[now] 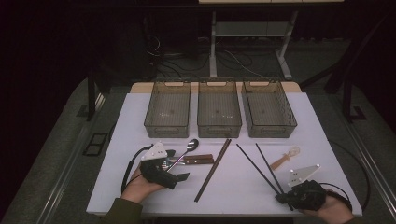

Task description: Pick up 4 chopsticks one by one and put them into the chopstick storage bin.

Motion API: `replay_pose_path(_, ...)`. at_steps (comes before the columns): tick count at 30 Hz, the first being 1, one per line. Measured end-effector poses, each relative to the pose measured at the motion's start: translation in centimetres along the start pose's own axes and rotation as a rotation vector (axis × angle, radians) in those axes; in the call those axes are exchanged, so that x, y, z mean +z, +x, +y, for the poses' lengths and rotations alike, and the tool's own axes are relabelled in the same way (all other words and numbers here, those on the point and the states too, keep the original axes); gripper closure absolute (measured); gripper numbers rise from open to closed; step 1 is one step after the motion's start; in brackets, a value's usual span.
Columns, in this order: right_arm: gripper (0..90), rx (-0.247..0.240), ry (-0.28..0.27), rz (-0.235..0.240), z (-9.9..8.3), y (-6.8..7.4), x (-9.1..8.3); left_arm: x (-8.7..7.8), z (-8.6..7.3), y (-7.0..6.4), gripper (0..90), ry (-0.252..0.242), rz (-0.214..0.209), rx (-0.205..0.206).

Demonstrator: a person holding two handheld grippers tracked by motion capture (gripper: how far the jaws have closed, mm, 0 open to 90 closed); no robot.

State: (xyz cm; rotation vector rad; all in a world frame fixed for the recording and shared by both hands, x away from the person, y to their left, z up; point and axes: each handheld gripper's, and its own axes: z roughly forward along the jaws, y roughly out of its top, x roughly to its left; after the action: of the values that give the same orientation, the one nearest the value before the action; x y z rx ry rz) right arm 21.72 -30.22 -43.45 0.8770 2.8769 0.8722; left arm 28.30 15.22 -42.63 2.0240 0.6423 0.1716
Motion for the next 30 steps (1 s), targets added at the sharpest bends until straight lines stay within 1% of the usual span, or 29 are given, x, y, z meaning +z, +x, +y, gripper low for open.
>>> replay_pose_path(8,88.9,0.018,0.0,-0.018,-0.4,-0.8,-0.4,-0.1,0.0,0.0,0.0,-0.001,0.003,0.0)
replay_pose_path(13,88.9,0.031,0.003,-0.041,-0.5,-1.1,-0.6,-0.1,0.0,0.1,0.0,-0.003,0.006,-0.003)
replay_pose_path(15,88.9,0.045,0.0,-0.051,-0.6,-1.4,-0.7,-0.1,0.0,0.1,0.0,-0.003,0.005,-0.001)
replay_pose_path(17,88.9,0.043,0.0,-0.055,-0.7,-1.5,-0.8,-0.1,0.0,0.1,0.0,0.0,0.005,-0.001)
replay_pose_path(20,88.9,0.057,-0.003,-0.061,-0.8,-1.7,-0.9,-0.1,0.0,0.0,0.0,-0.001,0.004,-0.001)
replay_pose_path(30,88.9,0.069,-0.008,-0.084,-1.0,-2.4,-1.1,-0.1,0.0,0.0,0.0,-0.002,0.004,-0.003)
